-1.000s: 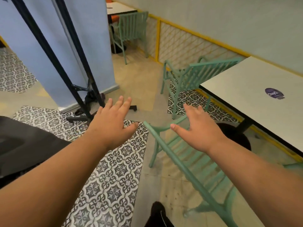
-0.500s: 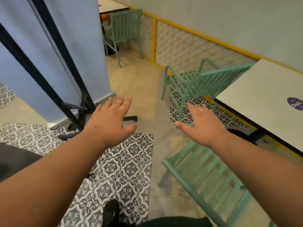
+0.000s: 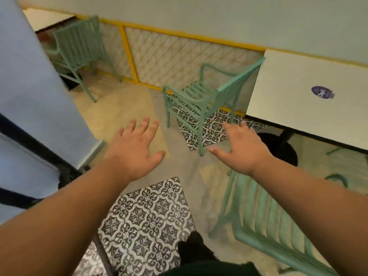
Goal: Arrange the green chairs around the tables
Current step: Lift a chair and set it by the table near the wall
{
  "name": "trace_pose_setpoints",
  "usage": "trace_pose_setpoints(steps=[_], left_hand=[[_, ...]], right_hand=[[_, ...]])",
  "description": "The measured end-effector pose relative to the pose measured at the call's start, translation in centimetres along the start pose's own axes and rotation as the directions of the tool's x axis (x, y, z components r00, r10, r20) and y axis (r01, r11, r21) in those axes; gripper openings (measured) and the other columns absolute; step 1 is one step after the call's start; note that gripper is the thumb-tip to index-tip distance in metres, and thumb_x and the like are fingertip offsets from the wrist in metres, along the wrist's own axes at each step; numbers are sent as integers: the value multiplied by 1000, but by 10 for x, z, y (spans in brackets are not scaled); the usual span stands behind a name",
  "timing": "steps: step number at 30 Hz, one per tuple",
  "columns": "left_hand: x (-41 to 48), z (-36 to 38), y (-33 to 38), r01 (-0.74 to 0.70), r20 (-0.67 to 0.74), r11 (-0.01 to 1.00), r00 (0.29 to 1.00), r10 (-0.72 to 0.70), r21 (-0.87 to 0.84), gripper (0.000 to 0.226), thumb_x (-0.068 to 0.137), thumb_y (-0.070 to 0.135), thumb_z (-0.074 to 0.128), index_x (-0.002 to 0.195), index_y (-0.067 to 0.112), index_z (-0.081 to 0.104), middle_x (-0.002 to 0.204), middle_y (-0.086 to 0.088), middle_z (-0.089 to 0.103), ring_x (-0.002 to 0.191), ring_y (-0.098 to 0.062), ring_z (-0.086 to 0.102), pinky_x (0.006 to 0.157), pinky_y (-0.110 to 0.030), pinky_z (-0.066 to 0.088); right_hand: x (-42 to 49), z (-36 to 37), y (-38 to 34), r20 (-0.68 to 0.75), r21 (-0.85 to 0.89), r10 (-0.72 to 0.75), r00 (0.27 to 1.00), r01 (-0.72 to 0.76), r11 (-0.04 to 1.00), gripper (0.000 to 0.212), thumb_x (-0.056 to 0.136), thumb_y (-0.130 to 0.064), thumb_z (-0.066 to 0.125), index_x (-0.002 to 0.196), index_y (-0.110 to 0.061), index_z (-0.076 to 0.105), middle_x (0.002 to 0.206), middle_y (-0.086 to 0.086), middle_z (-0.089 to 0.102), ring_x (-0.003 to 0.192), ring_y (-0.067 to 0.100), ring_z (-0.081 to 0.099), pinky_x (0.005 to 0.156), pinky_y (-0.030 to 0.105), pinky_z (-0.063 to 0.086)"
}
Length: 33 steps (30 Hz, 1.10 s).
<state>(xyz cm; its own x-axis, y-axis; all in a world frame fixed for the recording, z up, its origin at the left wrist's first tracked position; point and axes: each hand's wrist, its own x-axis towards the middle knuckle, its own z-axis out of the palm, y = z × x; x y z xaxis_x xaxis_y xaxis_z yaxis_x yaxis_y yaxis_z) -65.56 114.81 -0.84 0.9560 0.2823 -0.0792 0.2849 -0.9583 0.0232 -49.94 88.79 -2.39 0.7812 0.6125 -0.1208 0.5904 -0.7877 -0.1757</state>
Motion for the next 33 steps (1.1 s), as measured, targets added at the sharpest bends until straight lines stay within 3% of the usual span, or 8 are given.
trace_pose_setpoints(steps=[7, 12, 17, 22, 28, 33], left_hand=[[128, -16, -19, -92, -35, 995, 995, 93, 36, 90, 89, 72, 32, 162, 34, -7, 172, 0, 2, 157, -31, 4, 125, -52, 13], [204, -25, -34, -135, -41, 990, 990, 136, 29, 93, 81, 76, 19, 161, 37, -8, 172, 1, 4, 157, -30, 5, 125, -51, 15], [299, -23, -44, -179, -41, 984, 983, 178, -24, 96, 78, 77, 19, 161, 37, -7, 172, 4, 3, 157, -26, 3, 125, -51, 13], [393, 10, -62, -251, -3, 967, 968, 252, -48, 90, 88, 71, 32, 162, 35, -5, 172, 1, 7, 157, -29, 7, 125, -53, 18], [530, 60, -96, -376, 51, 926, 924, 378, -47, 86, 86, 71, 25, 161, 42, -6, 171, 2, 7, 157, -30, 8, 125, -55, 17], [616, 106, -101, -380, 156, 924, 911, 382, -47, 83, 91, 67, 31, 160, 43, -8, 172, 4, 8, 157, -28, 7, 124, -54, 17]], right_hand=[[100, -19, 33, -54, -18, 77, 996, -78, 997, 103, 87, -84, 34, 163, -16, 19, 166, 11, 32, 154, 37, 20, 123, 53, 23], [156, -31, 47, -43, -2, 135, 990, -135, 991, 102, 86, -84, 35, 162, -17, 20, 166, 11, 32, 153, 38, 20, 123, 52, 24], [210, -36, 59, -41, 34, 190, 981, -189, 981, 100, 88, -81, 37, 164, -18, 16, 167, 9, 28, 156, 35, 15, 126, 48, 18], [268, -14, 65, -22, 41, 250, 968, -249, 968, 98, 89, -81, 38, 164, -20, 15, 168, 7, 27, 156, 31, 13, 126, 45, 15], [373, 14, 65, -18, 136, 311, 950, -306, 942, 105, 78, -87, 27, 163, -26, 15, 169, 2, 25, 158, 25, 7, 124, 37, 4], [447, 39, 75, -14, 209, 368, 930, -357, 910, 94, 87, -80, 41, 162, -28, 18, 167, -2, 28, 158, 24, 6, 119, 34, -4]])
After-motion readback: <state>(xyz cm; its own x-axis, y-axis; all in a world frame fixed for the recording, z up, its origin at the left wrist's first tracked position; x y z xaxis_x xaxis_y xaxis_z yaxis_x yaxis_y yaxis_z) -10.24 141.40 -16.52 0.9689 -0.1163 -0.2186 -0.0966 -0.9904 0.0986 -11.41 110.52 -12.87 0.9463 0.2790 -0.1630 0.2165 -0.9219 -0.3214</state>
